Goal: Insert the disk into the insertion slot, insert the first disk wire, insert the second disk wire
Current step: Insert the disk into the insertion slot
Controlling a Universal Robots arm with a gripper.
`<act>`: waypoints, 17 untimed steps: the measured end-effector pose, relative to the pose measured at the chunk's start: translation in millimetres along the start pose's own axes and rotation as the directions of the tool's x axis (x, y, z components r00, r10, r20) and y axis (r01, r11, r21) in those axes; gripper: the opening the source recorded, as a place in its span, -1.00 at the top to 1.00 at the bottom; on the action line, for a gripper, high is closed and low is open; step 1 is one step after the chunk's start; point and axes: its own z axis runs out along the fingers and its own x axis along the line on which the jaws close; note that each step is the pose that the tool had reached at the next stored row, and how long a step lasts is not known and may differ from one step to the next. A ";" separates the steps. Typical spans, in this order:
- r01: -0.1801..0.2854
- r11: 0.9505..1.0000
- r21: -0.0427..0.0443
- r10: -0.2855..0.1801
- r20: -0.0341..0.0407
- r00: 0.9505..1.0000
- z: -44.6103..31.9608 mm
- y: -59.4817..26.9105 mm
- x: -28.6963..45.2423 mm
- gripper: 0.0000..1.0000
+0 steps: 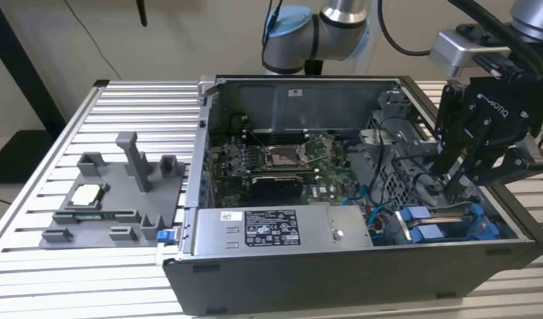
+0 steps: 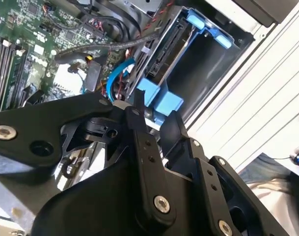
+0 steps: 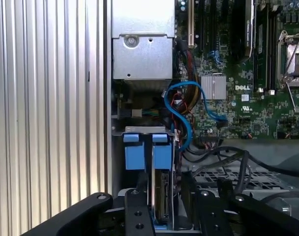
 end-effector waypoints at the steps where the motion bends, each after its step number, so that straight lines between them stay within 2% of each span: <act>1: 0.000 1.000 0.004 0.000 0.000 1.000 -0.4 0.1 -2.2 0.19; 4: 0.000 1.000 0.015 0.000 0.000 1.000 -2.5 0.6 -7.5 0.19; 8: 0.000 1.000 0.024 0.000 0.001 1.000 -6.9 1.6 -11.4 0.19; 13: 0.000 0.999 0.039 0.000 0.001 1.000 -7.4 3.6 -21.3 0.19; 17: 0.000 0.999 0.049 0.000 0.001 1.000 -7.4 5.6 -29.7 0.19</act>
